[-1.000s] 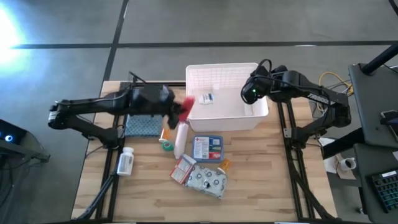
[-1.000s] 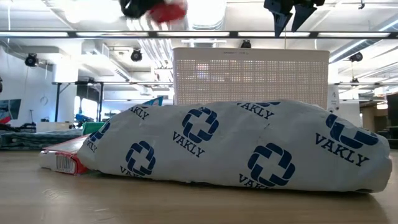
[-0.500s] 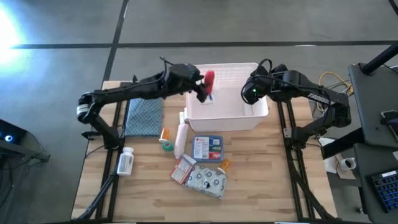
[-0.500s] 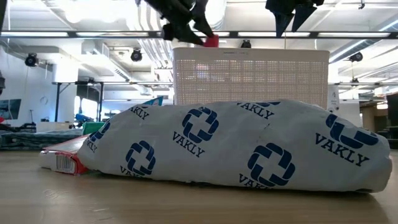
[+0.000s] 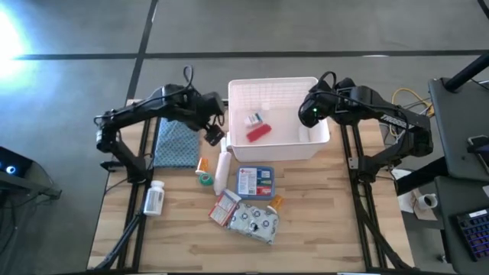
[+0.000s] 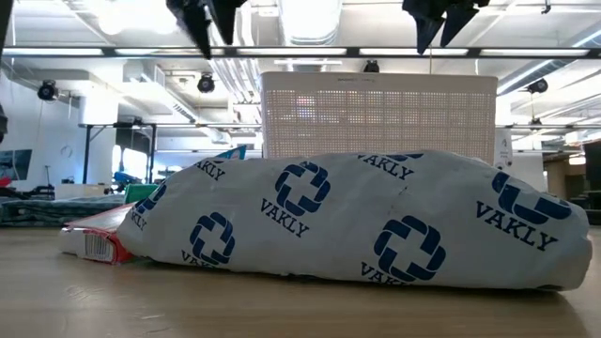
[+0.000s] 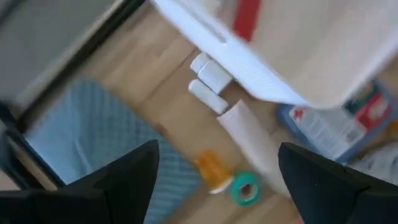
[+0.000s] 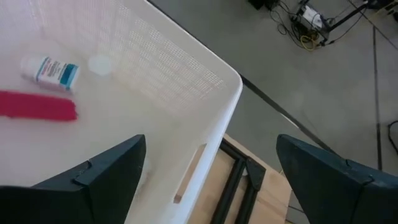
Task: Pick & place medical supplies in basket/bin
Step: Put the orange pill bottle into the white bin
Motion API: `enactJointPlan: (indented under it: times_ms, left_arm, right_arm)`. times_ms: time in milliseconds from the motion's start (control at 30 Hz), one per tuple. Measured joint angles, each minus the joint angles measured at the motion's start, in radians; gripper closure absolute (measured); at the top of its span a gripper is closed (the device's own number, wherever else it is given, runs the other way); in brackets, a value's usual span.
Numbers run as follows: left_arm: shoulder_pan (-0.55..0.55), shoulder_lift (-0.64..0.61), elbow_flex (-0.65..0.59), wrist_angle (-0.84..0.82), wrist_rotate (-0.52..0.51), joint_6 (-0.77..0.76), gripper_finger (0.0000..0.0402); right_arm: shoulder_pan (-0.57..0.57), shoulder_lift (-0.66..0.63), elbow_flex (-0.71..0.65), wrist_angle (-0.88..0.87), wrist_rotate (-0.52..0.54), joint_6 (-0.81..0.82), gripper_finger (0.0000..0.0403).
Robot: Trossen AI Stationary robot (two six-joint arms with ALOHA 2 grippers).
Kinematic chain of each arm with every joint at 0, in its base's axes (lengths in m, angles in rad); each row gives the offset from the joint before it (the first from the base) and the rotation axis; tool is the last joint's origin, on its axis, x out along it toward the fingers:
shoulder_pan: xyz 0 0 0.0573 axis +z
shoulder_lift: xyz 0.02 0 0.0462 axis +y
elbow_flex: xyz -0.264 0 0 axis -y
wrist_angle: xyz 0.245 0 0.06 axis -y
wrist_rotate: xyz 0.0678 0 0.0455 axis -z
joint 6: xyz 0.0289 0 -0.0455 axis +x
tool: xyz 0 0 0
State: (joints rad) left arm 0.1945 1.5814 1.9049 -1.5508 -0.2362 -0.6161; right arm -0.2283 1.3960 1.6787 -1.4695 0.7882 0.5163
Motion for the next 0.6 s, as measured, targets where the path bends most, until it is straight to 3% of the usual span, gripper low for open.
enactJointPlan:
  times_ms: [100, 300, 600]
  left_arm:
    - [-0.039, -0.046, -0.149, 0.042, 0.002, -0.205, 0.0096]
    - [-0.089, -0.117, -0.535, 0.096, 0.001, -0.410, 0.0105]
    - [-0.087, -0.193, -0.966, 0.609, 0.049, -0.562, 0.0114]
  right_arm:
    - [0.000, 0.000, 0.000, 0.023, 0.026, 0.000, 0.0051]
    - [-0.002, 0.000, 0.000, 0.041, 0.050, 0.000, 0.0051]
    - [-0.008, 0.000, 0.000, 0.079, 0.052, -0.001, 0.0051]
